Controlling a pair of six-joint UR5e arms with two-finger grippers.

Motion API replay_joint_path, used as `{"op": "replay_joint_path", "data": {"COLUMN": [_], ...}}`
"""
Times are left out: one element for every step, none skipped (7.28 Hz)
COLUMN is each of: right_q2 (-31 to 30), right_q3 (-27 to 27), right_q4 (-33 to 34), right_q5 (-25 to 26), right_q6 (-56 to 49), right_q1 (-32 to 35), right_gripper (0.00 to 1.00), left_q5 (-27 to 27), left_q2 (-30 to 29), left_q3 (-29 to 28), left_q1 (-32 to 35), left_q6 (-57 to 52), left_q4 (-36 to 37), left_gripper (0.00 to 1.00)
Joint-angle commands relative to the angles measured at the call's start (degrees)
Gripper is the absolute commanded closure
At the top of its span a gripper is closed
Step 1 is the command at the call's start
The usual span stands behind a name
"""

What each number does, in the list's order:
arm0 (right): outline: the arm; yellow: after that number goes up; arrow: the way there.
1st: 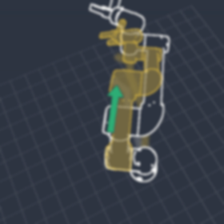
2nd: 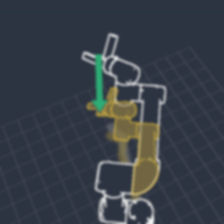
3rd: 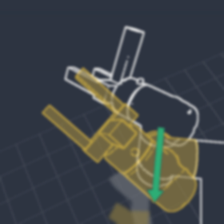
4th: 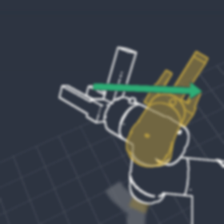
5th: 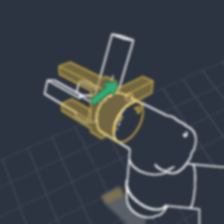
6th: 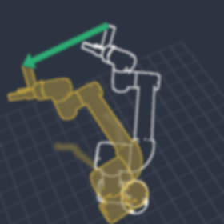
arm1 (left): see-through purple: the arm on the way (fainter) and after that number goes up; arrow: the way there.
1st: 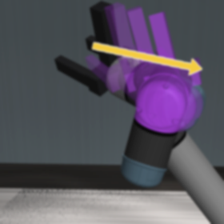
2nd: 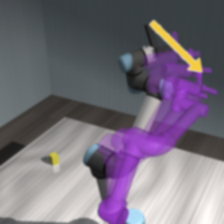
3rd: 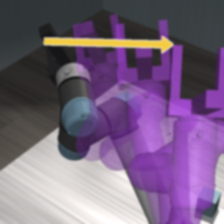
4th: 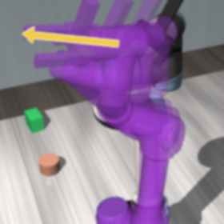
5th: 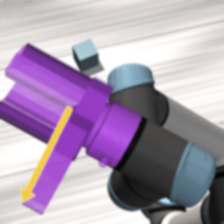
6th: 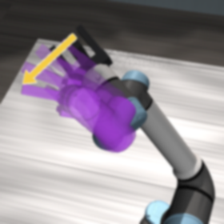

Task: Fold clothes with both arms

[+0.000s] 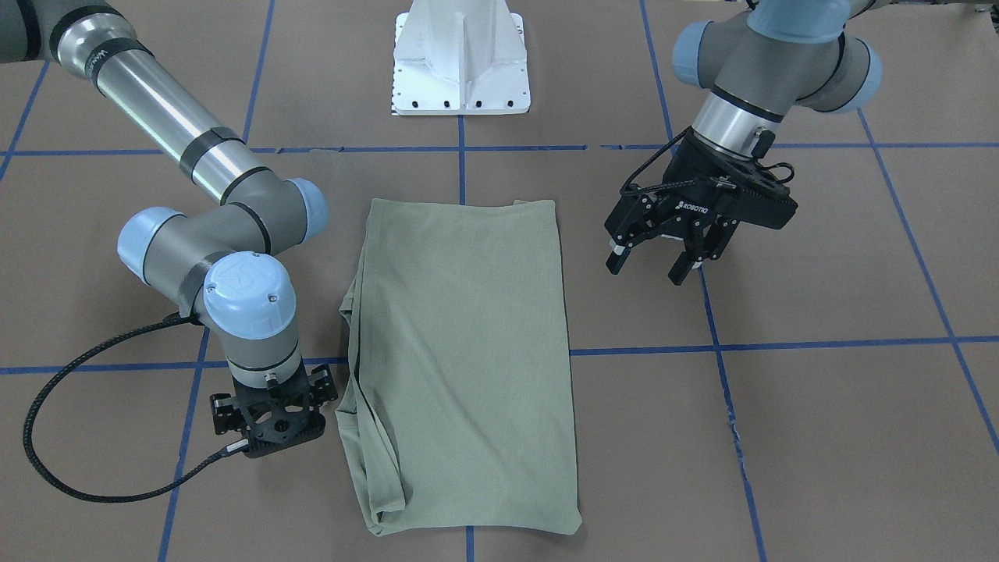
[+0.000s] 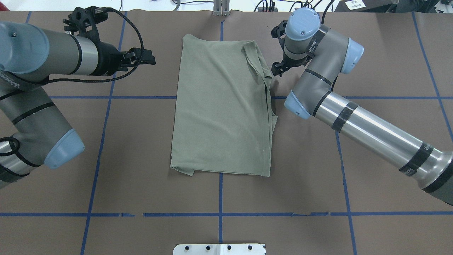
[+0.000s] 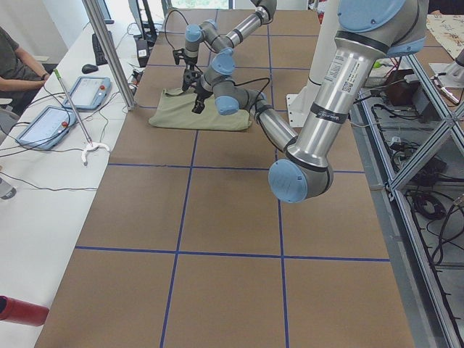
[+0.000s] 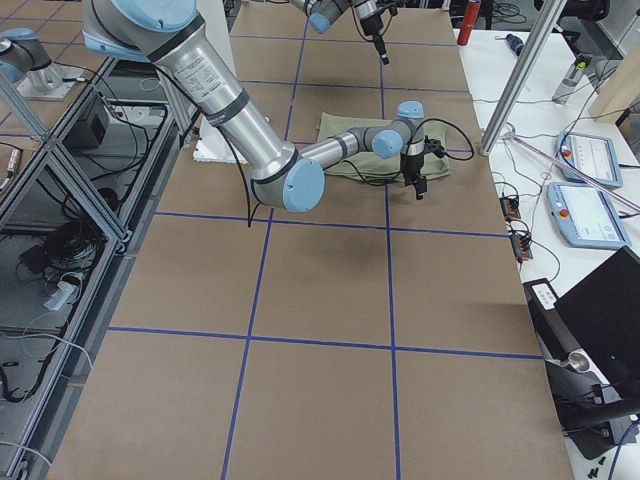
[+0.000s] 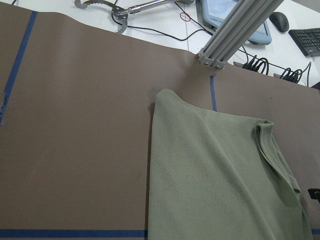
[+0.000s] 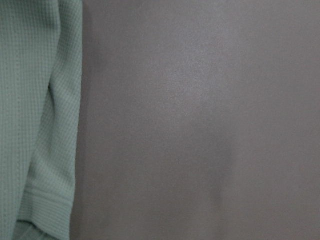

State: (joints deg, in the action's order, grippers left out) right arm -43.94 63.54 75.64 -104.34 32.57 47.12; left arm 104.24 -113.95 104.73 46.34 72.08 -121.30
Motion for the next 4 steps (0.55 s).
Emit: {"op": "replay_joint_path", "data": {"right_q2": [3.22,5.85,9.88,12.53], "right_q3": [-0.43,-1.83,-5.06,-9.10], "right_q4": [-0.23,-0.32,-0.32,-3.11], "right_q5": [-1.22,-1.31,-1.22,0.00], "right_q6": [0.21,0.56,2.74,5.20], "right_q1": [0.70,0.61,0.52,0.17], "right_gripper": [0.00,0.00,0.00,0.02], "left_q5": [0.00,0.00,0.00,0.00], "left_q2": [0.13,0.13,0.13,0.22], "left_q3": [0.03,0.03,0.03,0.03], "left_q1": [0.07,0.07,0.16,0.16], "left_q6": [-0.18,-0.27,-0.27,-0.27], "left_q4": [0.01,0.01,0.01,0.10], "left_gripper": [0.00,0.00,0.00,0.00]}}
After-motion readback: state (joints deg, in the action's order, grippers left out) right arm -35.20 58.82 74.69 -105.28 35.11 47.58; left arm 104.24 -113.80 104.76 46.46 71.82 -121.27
